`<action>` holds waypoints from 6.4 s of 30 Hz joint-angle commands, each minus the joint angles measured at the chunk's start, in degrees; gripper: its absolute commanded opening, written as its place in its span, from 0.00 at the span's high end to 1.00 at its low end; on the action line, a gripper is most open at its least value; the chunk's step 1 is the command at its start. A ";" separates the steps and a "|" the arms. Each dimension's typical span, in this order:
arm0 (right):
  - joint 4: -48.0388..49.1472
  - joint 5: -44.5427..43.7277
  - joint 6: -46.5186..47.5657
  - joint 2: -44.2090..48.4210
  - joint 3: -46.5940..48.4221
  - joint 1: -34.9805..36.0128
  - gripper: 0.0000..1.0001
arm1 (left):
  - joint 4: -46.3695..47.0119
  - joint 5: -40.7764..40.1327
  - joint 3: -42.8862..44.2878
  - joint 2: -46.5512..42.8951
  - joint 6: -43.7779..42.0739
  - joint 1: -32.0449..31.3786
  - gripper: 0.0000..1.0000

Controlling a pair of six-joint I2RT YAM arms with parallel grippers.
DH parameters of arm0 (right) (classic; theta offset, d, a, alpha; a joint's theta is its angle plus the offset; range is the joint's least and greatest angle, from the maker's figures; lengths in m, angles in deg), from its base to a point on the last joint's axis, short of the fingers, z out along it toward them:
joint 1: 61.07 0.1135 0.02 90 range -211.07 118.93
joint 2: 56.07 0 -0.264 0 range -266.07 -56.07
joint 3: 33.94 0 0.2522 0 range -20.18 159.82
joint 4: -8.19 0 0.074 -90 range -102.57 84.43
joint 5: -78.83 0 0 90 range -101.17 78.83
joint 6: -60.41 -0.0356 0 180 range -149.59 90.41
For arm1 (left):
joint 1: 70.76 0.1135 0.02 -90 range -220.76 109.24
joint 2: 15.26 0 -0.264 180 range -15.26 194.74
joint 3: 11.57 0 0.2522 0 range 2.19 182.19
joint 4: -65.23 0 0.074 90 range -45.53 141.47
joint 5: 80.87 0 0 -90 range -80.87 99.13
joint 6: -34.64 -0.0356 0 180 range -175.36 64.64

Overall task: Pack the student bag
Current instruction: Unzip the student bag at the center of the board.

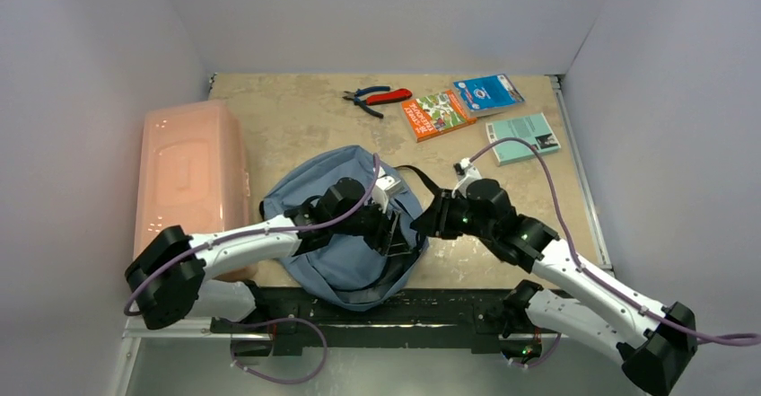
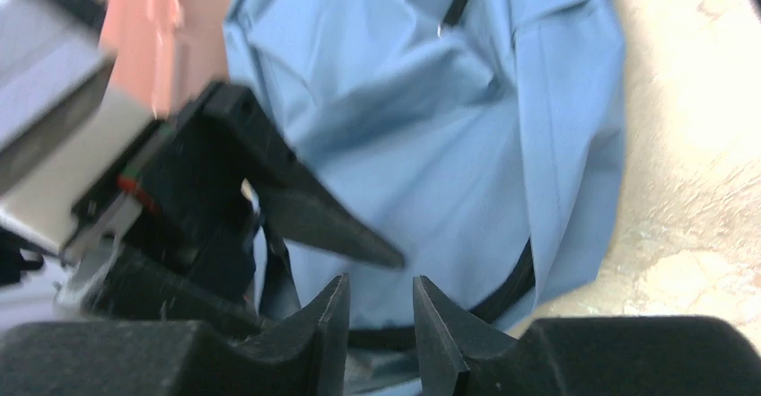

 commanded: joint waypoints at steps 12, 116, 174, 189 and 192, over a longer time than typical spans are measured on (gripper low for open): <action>-15.83 -11.48 -3.73 4.85 5.24 -9.11 0.39 | -28.02 -10.48 22.77 1.66 1.44 -0.36 0.29; -6.12 -13.08 -9.63 3.87 -7.47 -7.40 1.00 | -16.95 -23.51 14.91 3.94 19.51 6.95 1.00; -18.48 -14.42 -14.06 0.54 -3.86 7.94 1.00 | -13.24 -26.02 29.50 24.99 18.15 11.43 1.00; -16.60 -21.90 -5.89 -1.26 4.76 7.76 0.47 | -10.50 -14.29 26.04 19.02 12.90 9.80 1.00; -19.11 -28.16 -1.44 -9.52 11.25 7.68 0.37 | -10.75 -12.44 25.02 17.41 14.24 9.31 1.00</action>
